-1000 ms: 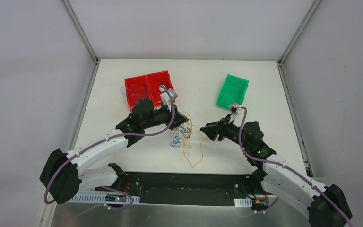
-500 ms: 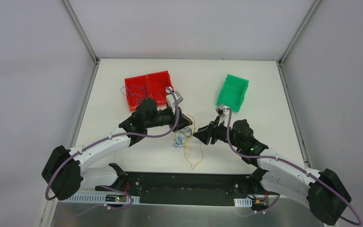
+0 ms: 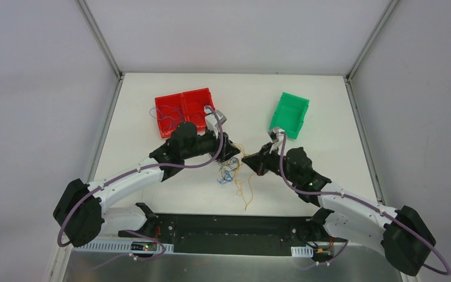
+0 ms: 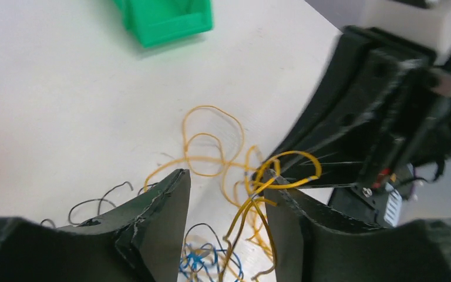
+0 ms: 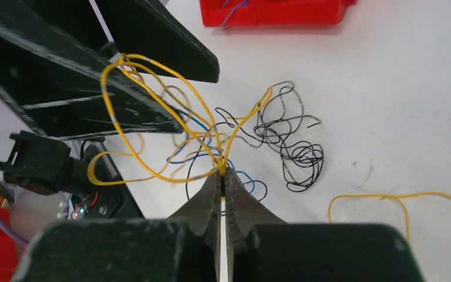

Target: Untangle the cables

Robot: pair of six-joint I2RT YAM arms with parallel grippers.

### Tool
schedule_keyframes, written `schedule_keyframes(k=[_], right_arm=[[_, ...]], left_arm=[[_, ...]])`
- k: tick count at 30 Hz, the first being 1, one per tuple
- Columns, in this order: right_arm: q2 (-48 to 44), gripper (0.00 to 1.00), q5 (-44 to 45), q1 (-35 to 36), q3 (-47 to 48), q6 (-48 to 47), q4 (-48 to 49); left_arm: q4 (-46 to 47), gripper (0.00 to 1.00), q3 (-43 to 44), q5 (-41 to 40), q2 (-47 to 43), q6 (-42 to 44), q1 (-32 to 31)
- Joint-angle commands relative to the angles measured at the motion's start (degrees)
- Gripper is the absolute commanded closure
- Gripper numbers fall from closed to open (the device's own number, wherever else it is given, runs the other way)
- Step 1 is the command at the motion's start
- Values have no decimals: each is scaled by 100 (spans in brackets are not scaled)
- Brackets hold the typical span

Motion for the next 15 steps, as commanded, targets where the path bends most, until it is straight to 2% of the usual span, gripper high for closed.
schedule_keyframes(k=[1, 2, 3, 5, 10, 15], right_arm=[[-859, 100, 1223, 17, -142, 103, 163], [-1090, 100, 1553, 17, -211, 115, 86], [-1306, 100, 1801, 15, -279, 126, 8], [-1699, 100, 2311, 14, -361, 158, -184], [-2032, 100, 3754, -3, -261, 316, -884], [-1779, 100, 4583, -21, 61, 351, -1496]], left_arm=[[-682, 47, 259, -1952, -146, -161, -14], [-852, 43, 292, -2260, -134, -175, -7], [-996, 35, 326, -2532, -124, -219, 1], [-1178, 25, 366, -2766, -105, -294, 26], [-1210, 15, 403, -2460, -95, -235, 36], [-1727, 13, 684, -2764, 116, -206, 45]])
